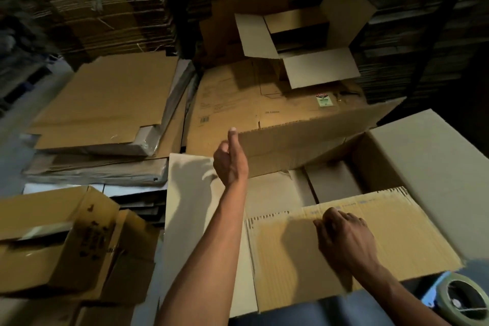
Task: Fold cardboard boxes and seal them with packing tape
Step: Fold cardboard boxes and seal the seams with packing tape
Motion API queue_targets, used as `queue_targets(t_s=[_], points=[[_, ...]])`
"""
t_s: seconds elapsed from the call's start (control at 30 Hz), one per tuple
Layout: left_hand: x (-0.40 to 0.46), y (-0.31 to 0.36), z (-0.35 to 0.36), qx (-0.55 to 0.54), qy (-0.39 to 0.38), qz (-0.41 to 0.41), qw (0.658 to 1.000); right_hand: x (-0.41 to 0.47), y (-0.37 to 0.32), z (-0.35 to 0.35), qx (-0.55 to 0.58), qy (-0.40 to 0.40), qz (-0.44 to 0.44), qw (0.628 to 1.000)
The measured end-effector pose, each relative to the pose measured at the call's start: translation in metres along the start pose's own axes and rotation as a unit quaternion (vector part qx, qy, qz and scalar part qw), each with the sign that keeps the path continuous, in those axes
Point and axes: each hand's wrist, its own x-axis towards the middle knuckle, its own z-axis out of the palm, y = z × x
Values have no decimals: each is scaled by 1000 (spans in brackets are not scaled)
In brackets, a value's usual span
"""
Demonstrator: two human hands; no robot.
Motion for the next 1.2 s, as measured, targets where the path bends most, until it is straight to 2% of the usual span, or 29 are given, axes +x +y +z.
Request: queue_targets(t_s=[0.13,0.2,0.3,0.37,0.4,0.47,0.57,0.6,0.67,0.7,0.77,0.83,0.9,0.93,0.97,1.0,1.03,1.1,1.13,1.2], points=[[-41,-41,-25,139,11,78,987,-3,10,-7,25,2,1,1000],[-62,-63,-30,257,-13,111,960,-3,21,-13,60,-5,3,998],[-100,-83,-27,447,-30,204,871,-7,36,-28,116,-35,-12,993],[-121,-96,-20,533,-100,258,800,-12,48,-38,149,-43,-16,988],[-131,-104,-14,564,-143,271,766,-13,58,-44,155,-33,-3,987],[-149,-116,-1,590,-202,278,730,-20,80,-56,155,9,46,987],[-174,-123,24,587,-225,260,733,-29,120,-77,25,138,142,980],[-179,-121,32,586,-223,243,740,-31,133,-85,0,170,189,967],[-181,-117,45,585,-223,210,750,-30,157,-102,65,198,309,928],[-182,-117,48,588,-222,203,751,-28,170,-109,139,205,370,895],[-182,-123,48,592,-220,201,749,-22,189,-127,291,232,461,806],[-180,-133,45,587,-221,200,752,-17,192,-151,395,282,504,715],[-178,-140,43,582,-224,197,756,-19,183,-170,457,340,485,663],[-178,-140,44,584,-223,195,756,-23,174,-177,473,362,452,664],[-179,-139,45,587,-221,192,755,-29,164,-179,477,369,402,689],[-180,-137,47,591,-219,186,754,-37,153,-179,475,354,334,733],[-182,-136,48,592,-221,179,754,-44,143,-176,464,309,259,789],[-184,-134,47,587,-225,174,758,-61,127,-164,395,169,124,894],[-185,-134,45,586,-227,173,758,-67,121,-154,337,101,64,934],[-183,-133,42,586,-231,171,758,-70,109,-131,180,-19,-36,983]])
